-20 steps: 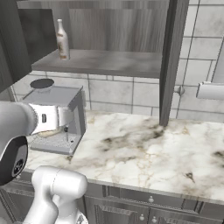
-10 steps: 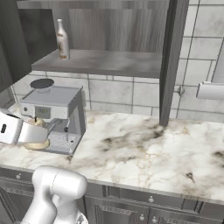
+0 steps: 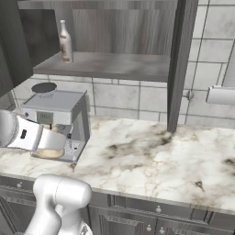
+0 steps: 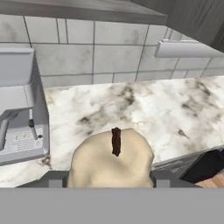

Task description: Get the candle and the liquor from the cabinet and move them to the dining counter.

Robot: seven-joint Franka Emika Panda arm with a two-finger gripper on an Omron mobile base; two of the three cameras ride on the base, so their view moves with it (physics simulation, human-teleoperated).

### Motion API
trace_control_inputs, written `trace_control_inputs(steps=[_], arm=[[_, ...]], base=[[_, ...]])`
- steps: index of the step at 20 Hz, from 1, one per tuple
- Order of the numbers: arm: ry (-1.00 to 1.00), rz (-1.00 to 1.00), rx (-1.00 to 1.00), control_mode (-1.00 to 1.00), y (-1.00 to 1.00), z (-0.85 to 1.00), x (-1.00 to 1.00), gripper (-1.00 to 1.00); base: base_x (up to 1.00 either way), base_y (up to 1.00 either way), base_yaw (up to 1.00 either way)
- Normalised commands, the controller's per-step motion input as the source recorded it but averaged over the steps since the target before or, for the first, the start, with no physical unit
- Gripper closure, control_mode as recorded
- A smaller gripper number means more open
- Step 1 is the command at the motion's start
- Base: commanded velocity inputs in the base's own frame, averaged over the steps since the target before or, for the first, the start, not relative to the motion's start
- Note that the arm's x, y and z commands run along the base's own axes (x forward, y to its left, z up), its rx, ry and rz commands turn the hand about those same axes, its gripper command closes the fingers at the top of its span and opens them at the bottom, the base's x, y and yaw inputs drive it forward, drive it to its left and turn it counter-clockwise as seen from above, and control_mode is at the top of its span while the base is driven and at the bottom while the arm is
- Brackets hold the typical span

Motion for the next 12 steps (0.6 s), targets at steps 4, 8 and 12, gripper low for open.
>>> trace_control_inputs(steps=[4, 8, 12], arm=[[0.0, 0.15, 0.01, -1.0, -0.43, -0.2, 0.06, 1.0], [0.02, 0.08, 0.0, -1.0, -0.07, -0.19, 0.17, 1.0], [0.01, 0.01, 0.0, -1.0, 0.0, -0.06, 0.01, 1.0]], base=[[0.0, 0.0, 0.0], [0.0, 0.0, 0.0], [0.0, 0.0, 0.0]])
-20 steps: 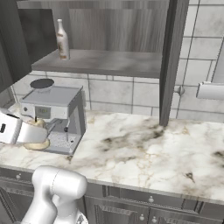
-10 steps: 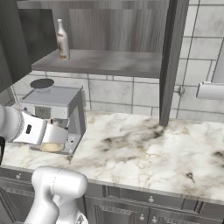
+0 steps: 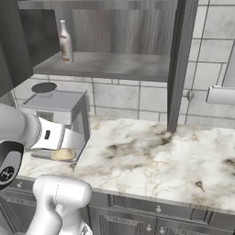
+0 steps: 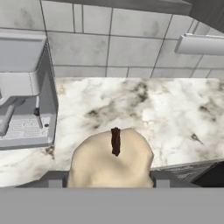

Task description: Get the candle and the liquor from the cabinet and move them to the dining counter.

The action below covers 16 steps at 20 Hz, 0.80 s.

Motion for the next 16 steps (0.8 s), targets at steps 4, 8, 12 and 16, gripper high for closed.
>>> trace_control_inputs(steps=[4, 8, 12, 16], arm=[[0.0, 0.0, 0.0, 1.0, 0.0, -0.04, 0.0, 1.0], [0.0, 0.0, 0.0, 1.0, 0.0, 0.0, 0.0, 1.0], [0.0, 0.0, 0.0, 1.0, 0.0, 0.0, 0.0, 1.0], [0.0, 0.0, 0.0, 1.0, 0.0, 0.0, 0.0, 1.0]], base=[[-0.16, 0.1, -0.04], [-0.41, 0.27, -0.28], [-0.46, 0.42, -0.45], [-0.39, 0.48, -0.5]])
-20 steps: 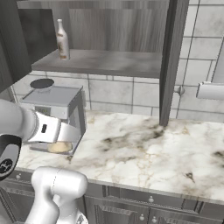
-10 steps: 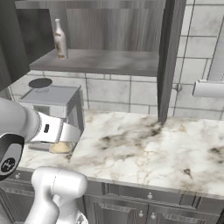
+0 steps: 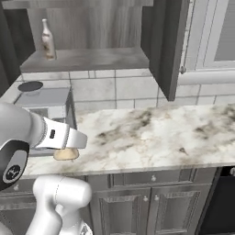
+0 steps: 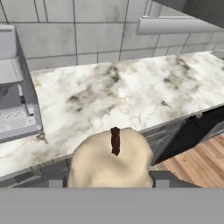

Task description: Get the candle and the liquor from the cabinet and move them to the dining counter.

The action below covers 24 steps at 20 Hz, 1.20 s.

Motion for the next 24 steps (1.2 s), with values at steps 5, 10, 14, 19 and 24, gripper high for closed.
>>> trace_control_inputs(steps=[5, 10, 14, 19, 24], arm=[[0.0, 0.0, 0.0, 1.0, 0.0, 0.0, 0.0, 1.0], [0.0, 0.0, 0.0, 1.0, 0.0, 0.0, 0.0, 1.0], [0.0, 0.0, 0.0, 1.0, 0.0, 0.0, 0.0, 1.0], [0.0, 0.0, 0.0, 1.0, 0.0, 0.0, 0.0, 1.0], [0.0, 0.0, 0.0, 1.0, 0.0, 0.0, 0.0, 1.0]], base=[[-0.36, 0.32, -0.53], [-0.05, -0.18, -0.43], [-0.01, -0.7, -0.23], [-0.14, -0.7, -0.24], [-0.15, -0.59, -0.29]])
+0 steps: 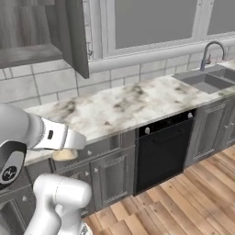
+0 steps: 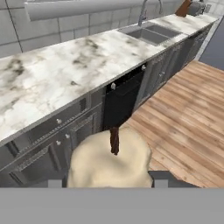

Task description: Get the candle and the liquor from the cabinet and move them to the dining counter.

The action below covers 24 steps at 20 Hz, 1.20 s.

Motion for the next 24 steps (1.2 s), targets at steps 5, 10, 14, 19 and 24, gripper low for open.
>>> trace_control_inputs(steps=[5, 10, 14, 19, 24], arm=[[0.0, 0.0, 0.0, 1.0, 0.0, 0.0, 0.0, 1.0], [0.0, 0.0, 0.0, 1.0, 0.0, 0.0, 0.0, 1.0], [0.0, 0.0, 0.0, 1.0, 0.0, 0.0, 0.0, 1.0], [0.0, 0.0, 0.0, 1.0, 0.0, 0.0, 0.0, 1.0], [0.0, 0.0, 0.0, 1.0, 0.0, 0.0, 0.0, 1.0]], base=[[-0.11, -0.24, -0.41], [-0.05, -0.01, -0.52], [-0.09, -0.1, -0.53], [-0.09, -0.19, -0.51], [-0.06, -0.18, -0.49]])
